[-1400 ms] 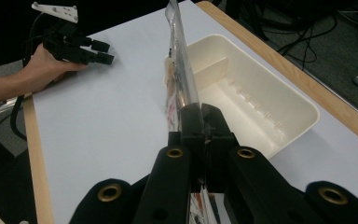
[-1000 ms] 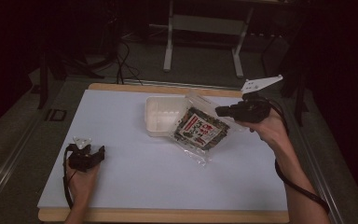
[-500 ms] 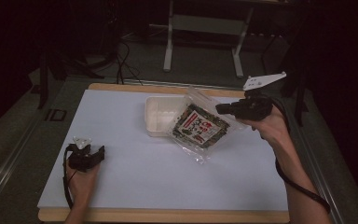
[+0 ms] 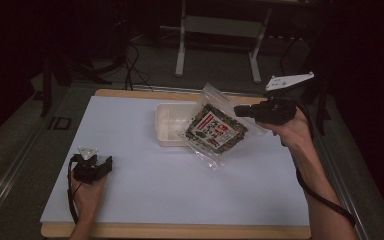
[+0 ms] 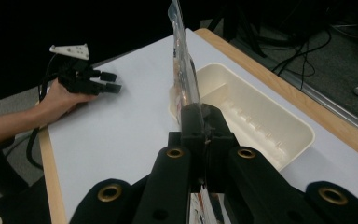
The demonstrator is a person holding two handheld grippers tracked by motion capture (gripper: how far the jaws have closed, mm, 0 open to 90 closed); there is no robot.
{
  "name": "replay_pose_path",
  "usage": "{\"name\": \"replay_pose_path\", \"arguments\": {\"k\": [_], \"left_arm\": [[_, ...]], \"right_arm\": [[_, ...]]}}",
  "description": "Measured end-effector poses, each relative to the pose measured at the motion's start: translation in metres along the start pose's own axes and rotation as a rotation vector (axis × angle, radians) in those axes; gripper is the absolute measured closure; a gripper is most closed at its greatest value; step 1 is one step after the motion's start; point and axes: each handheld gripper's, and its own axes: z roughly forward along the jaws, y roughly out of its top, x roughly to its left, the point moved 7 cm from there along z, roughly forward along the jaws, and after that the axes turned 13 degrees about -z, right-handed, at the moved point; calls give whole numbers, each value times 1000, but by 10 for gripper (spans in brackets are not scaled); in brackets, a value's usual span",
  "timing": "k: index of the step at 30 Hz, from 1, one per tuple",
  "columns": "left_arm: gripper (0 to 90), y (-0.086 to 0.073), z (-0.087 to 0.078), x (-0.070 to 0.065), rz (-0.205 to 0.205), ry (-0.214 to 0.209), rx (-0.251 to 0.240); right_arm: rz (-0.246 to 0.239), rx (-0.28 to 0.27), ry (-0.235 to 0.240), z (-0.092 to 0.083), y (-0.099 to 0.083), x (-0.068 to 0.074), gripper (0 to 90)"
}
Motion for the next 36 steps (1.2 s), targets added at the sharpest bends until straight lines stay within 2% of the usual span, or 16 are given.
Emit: {"name": "replay_pose_path", "arguments": {"k": [5,8,17,36], "left_arm": [[440,0,0,0,0,0,0],[440,0,0,0,-1,0,0],[440,0,0,0,0,-1,0],[438,0,0,0,-2,-2,0]], "right_arm": [[12,-4,-9,-1,1,-2,896],[37,-19,-19,-1,3,-6,896],[47,-32,-36,-3,8,-10,895],[29,-49,-70,-3,28,-25,895]]}}
